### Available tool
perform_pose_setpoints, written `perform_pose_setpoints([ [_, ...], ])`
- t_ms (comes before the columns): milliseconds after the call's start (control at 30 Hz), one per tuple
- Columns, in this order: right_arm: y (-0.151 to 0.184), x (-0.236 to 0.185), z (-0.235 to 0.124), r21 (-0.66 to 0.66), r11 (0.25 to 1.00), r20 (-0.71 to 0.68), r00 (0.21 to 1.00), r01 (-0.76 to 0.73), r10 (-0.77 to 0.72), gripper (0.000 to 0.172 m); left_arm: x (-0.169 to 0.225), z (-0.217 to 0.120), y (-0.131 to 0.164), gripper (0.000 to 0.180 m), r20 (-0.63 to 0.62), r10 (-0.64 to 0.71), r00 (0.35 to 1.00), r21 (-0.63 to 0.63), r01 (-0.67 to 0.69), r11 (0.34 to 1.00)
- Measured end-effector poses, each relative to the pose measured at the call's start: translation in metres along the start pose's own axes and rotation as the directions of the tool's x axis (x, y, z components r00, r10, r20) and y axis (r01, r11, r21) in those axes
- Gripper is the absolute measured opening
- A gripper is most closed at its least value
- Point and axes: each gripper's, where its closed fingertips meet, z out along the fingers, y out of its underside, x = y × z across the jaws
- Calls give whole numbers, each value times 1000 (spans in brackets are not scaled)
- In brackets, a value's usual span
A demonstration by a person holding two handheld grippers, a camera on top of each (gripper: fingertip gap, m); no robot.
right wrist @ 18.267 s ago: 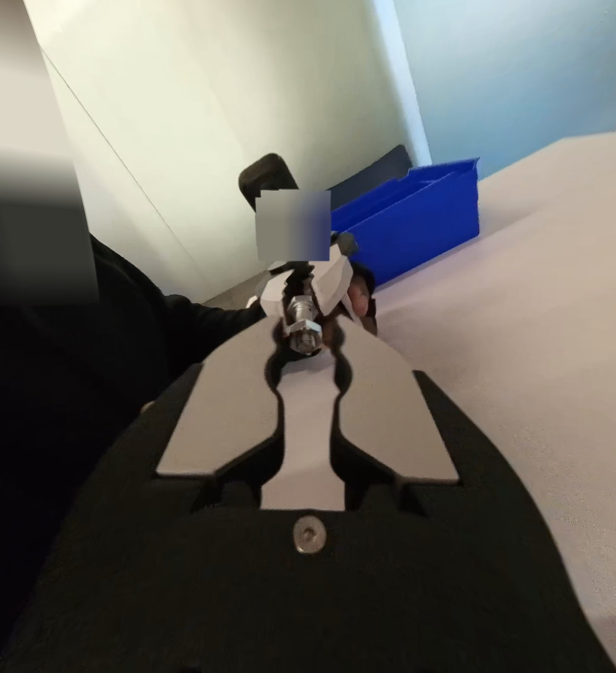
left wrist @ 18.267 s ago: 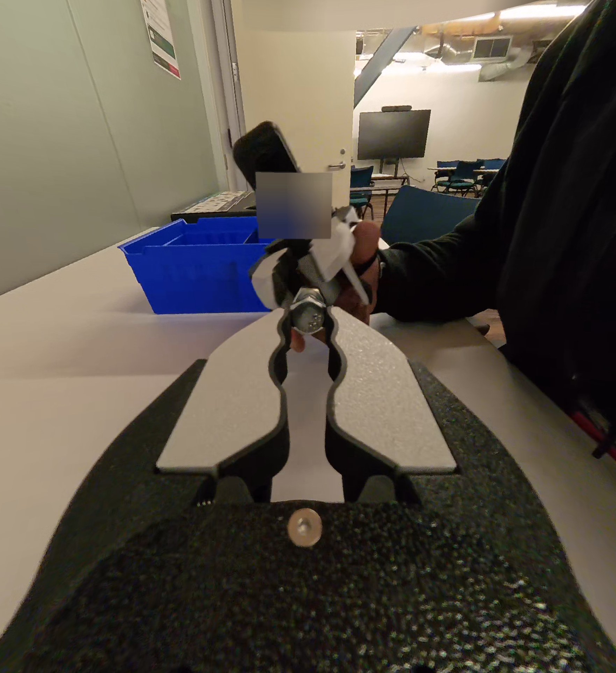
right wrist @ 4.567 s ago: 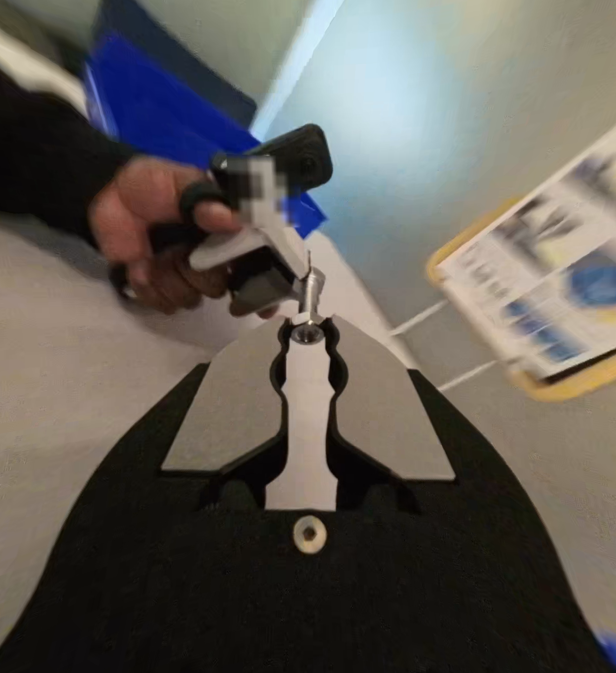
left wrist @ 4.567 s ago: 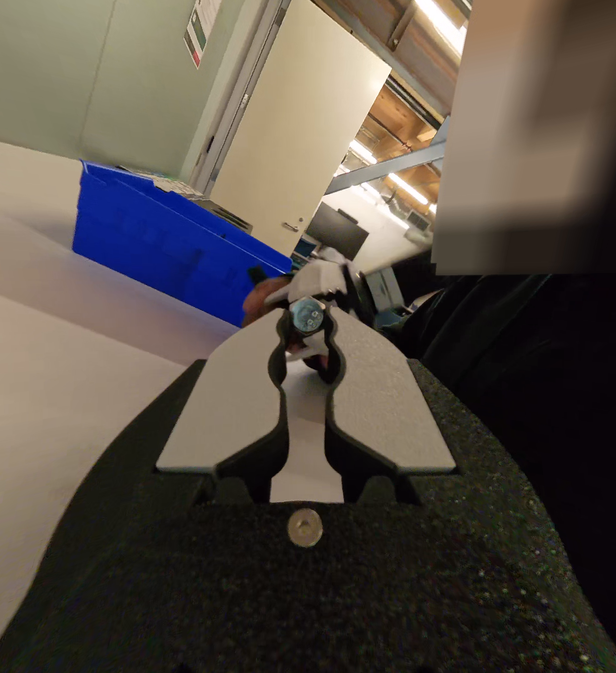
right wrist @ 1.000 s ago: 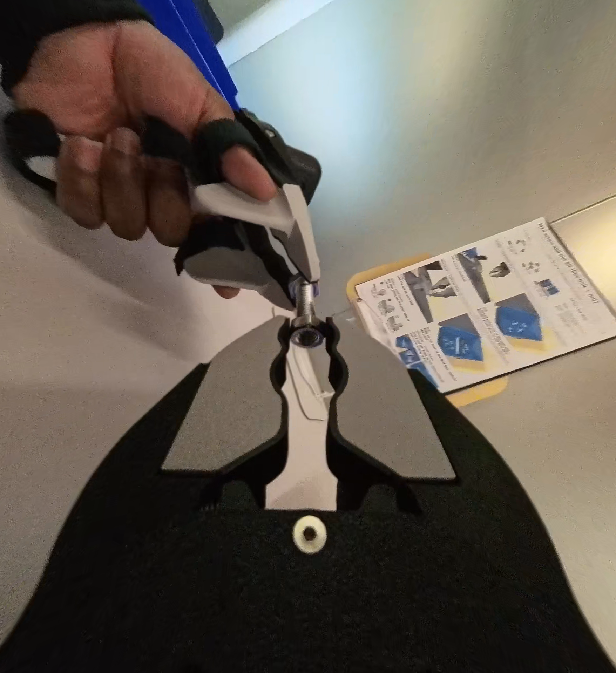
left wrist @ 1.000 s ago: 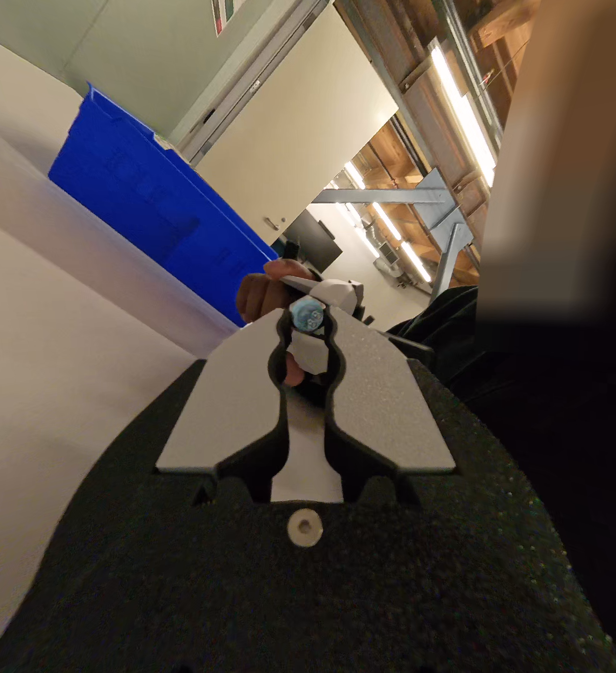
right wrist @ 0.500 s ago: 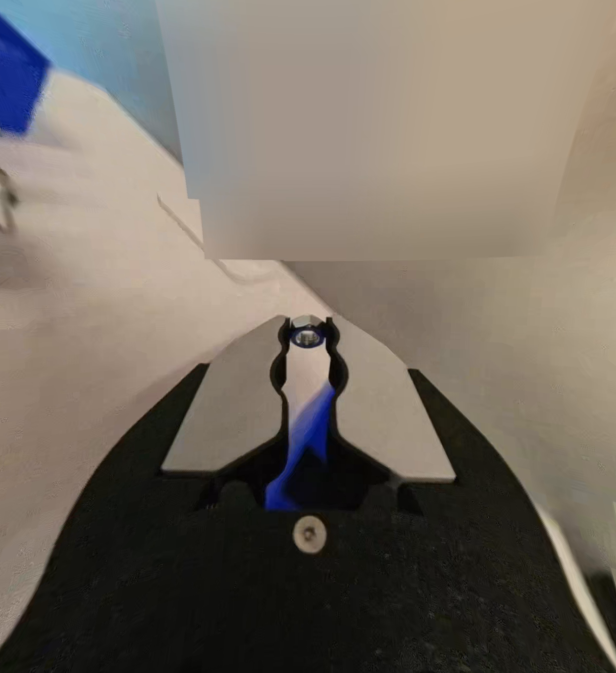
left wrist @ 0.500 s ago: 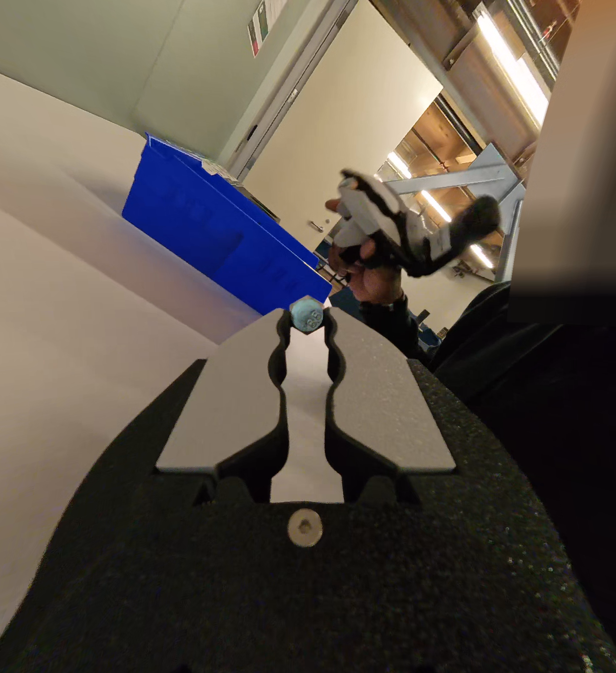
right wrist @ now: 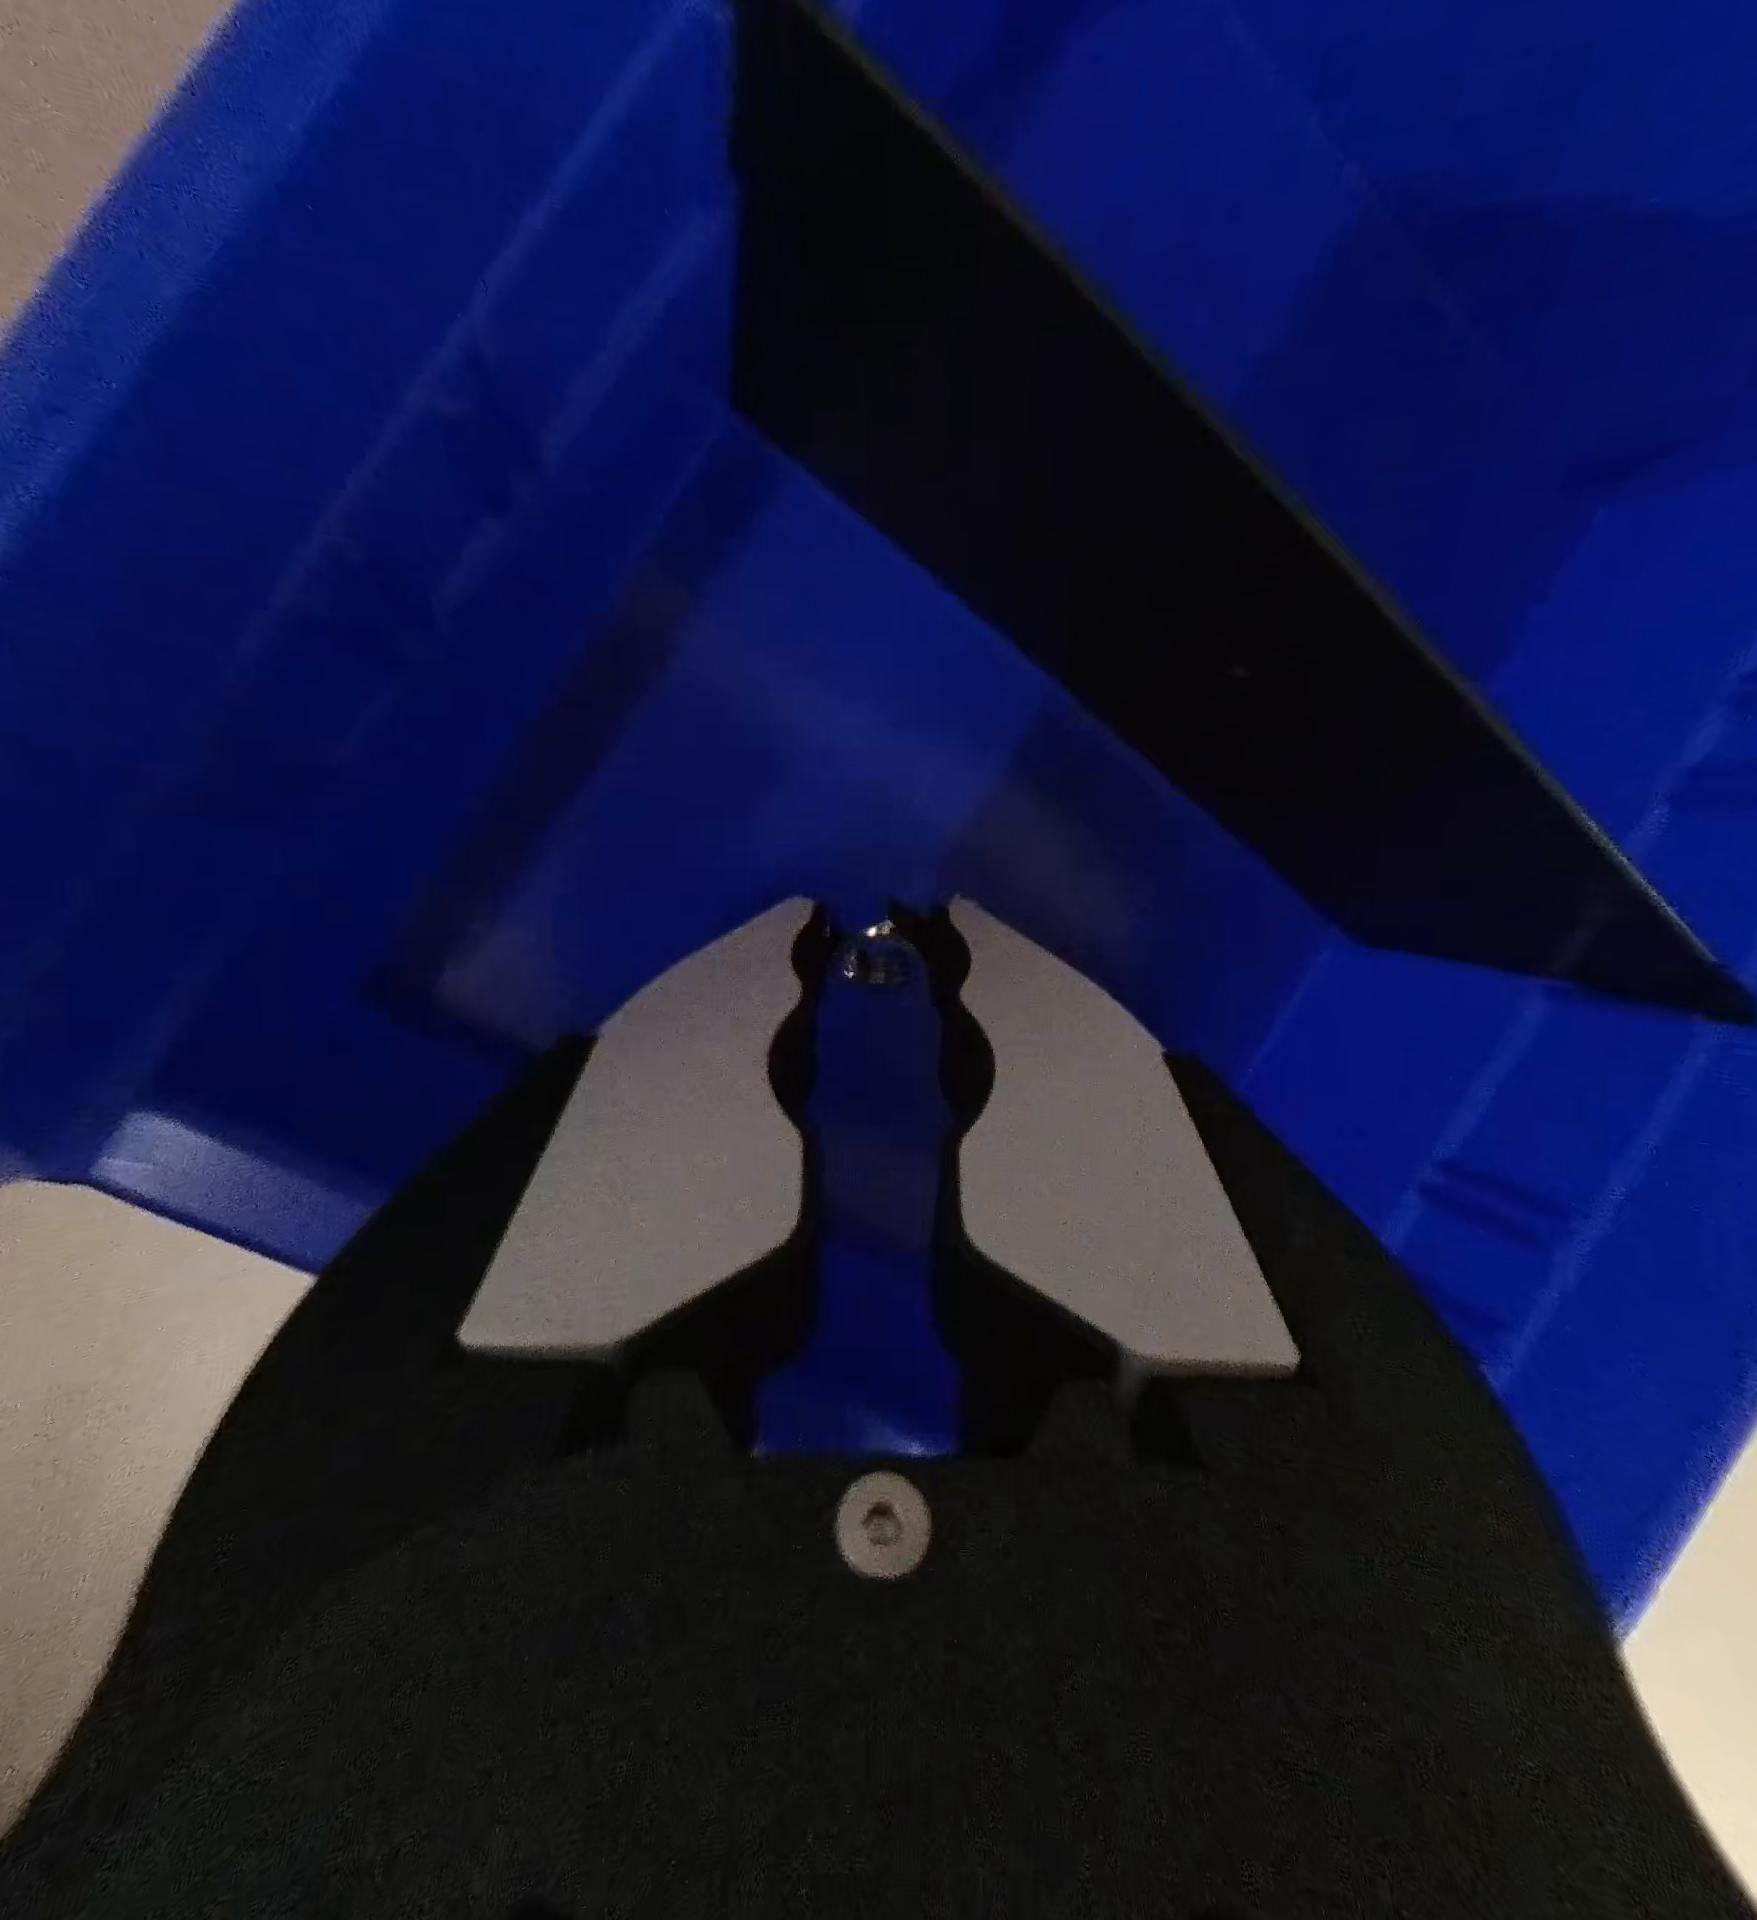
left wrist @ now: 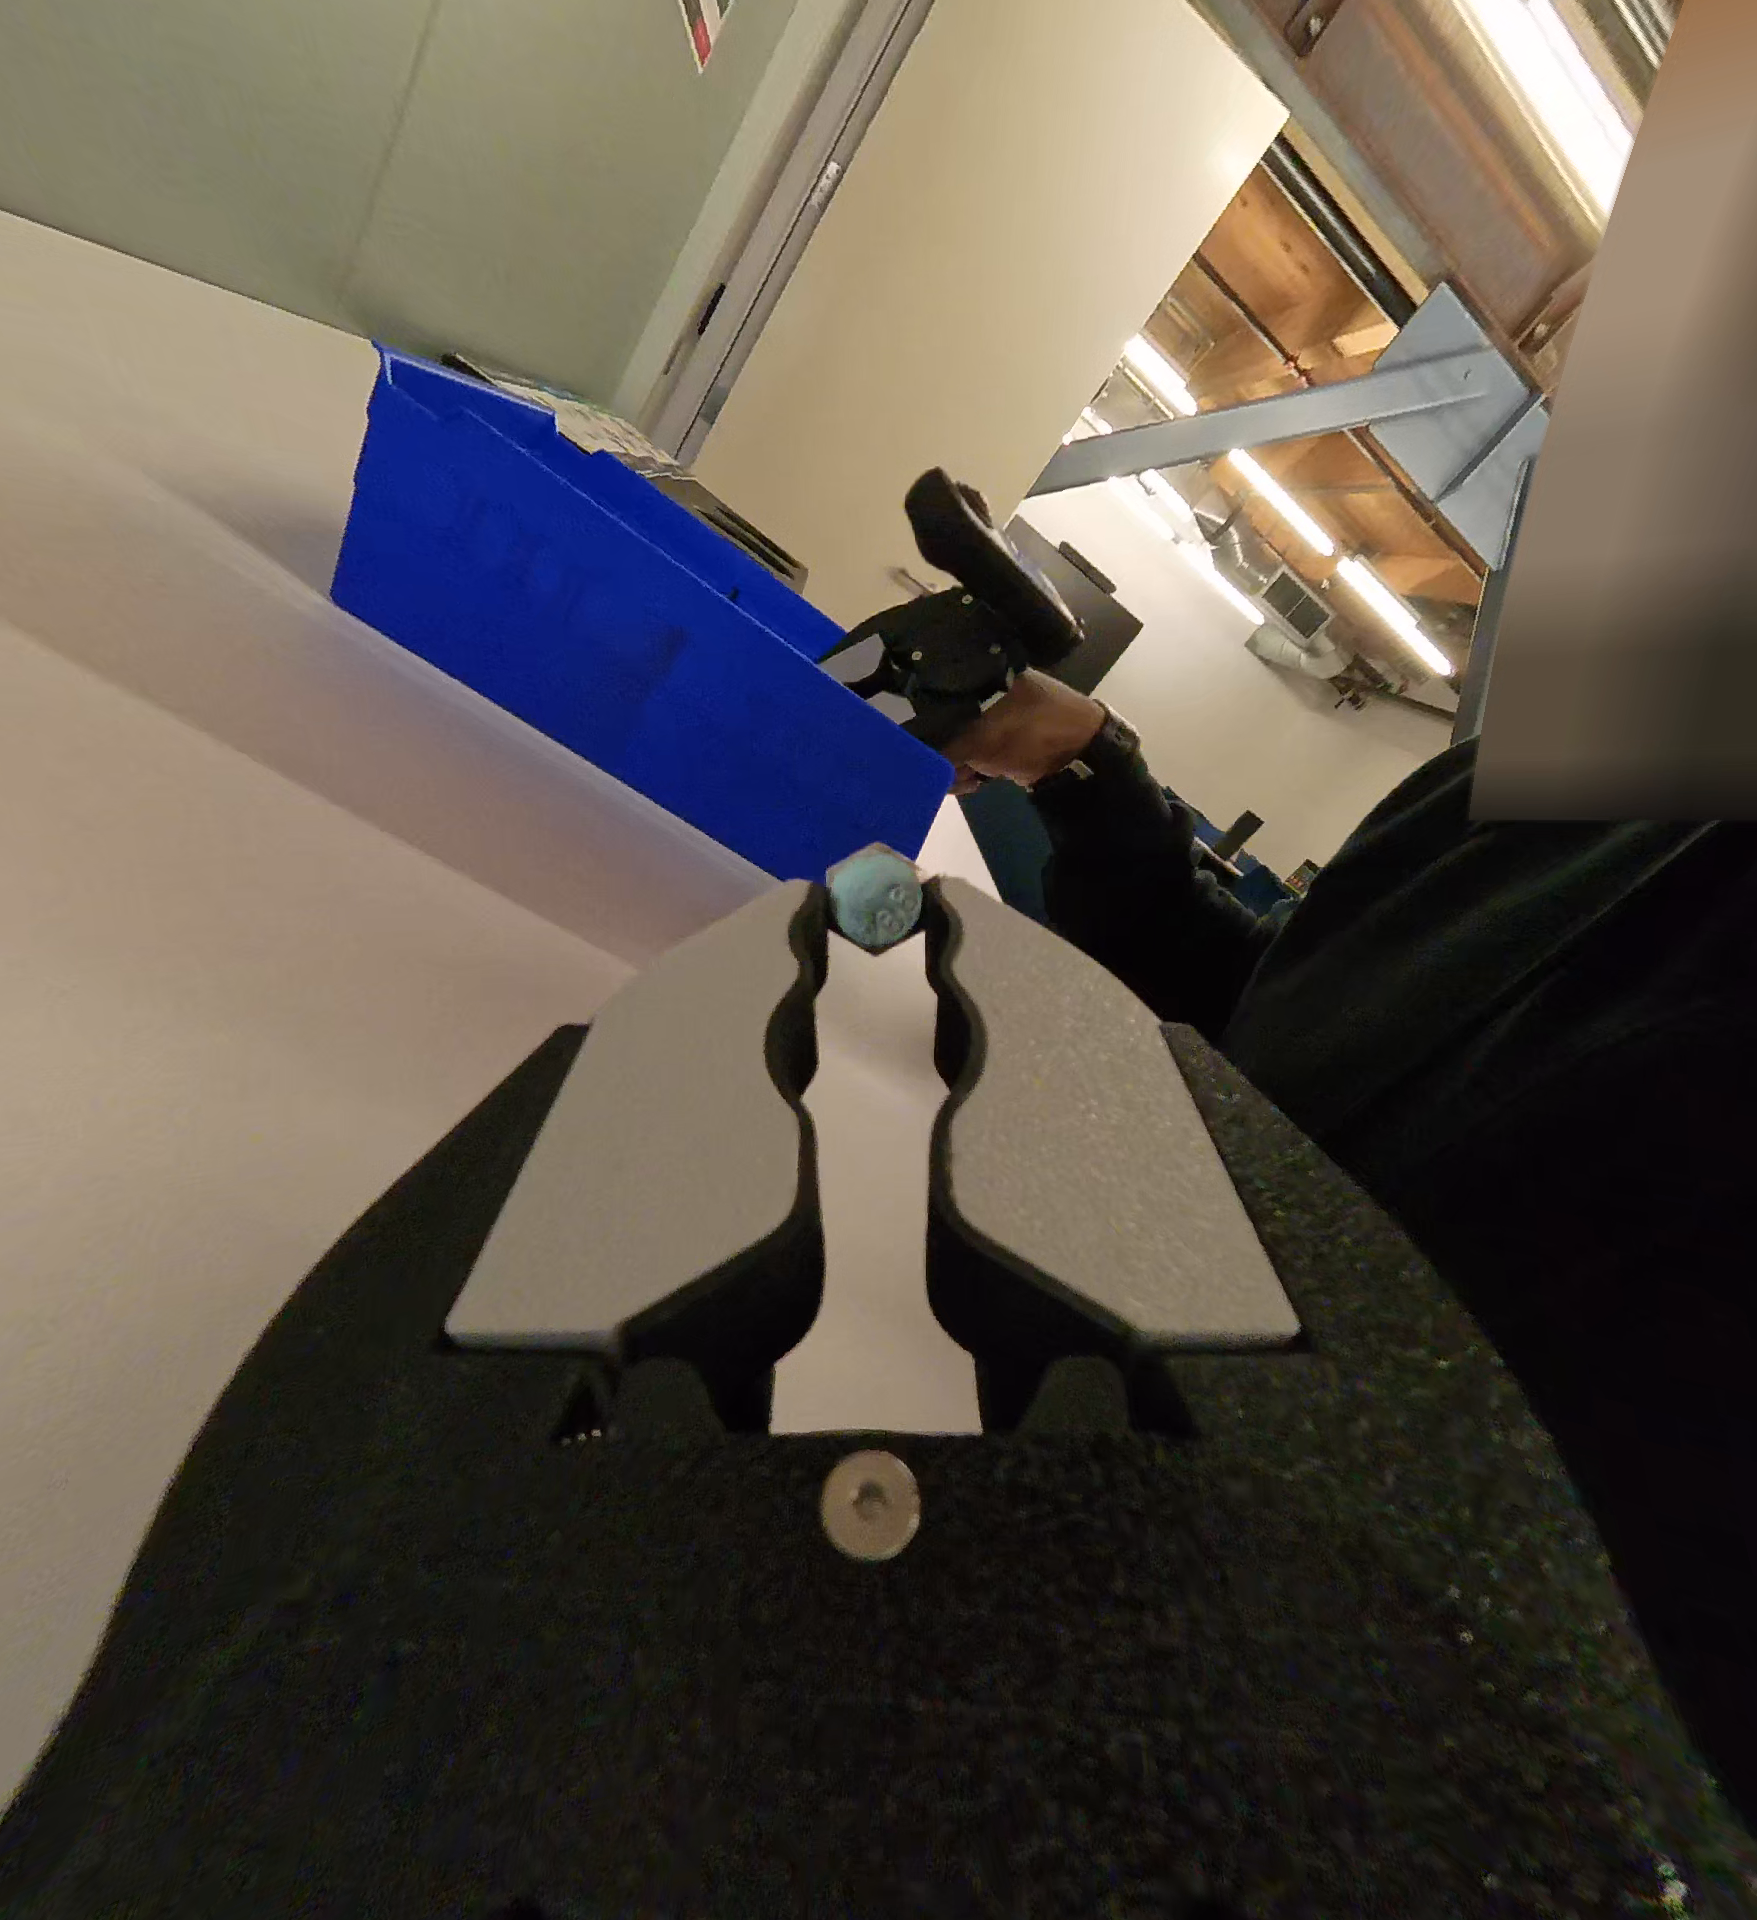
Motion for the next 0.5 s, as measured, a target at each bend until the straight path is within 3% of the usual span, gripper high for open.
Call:
perform_pose_setpoints([
  [133, 3, 4, 0, -18, 1000, -4, 1000, 7, -7, 22, 3, 0, 0, 17, -7, 8, 1000, -10, -8, 1000],
  [267, 2, 9, -9, -8, 1000, -42, 999, 10, -11, 35, 6, 2, 1, 17, -22, 8, 1000, -18, -9, 1000],
  [367, -5, 24, -27, 24, 999, -171, 985, 25, -21, 39, 10, 5, 0, 17, -29, 15, 999, -17, -16, 1000],
  [433, -37, 19, -54, 186, 980, -230, 973, 69, -25, 37, 11, 6, -1, 17, -33, 20, 999, -2, -20, 1000],
  [500, -81, -22, -83, 401, 906, -142, 986, 135, -84, 28, 13, 8, -3, 17, -45, 26, 999, 11, -26, 1000],
])
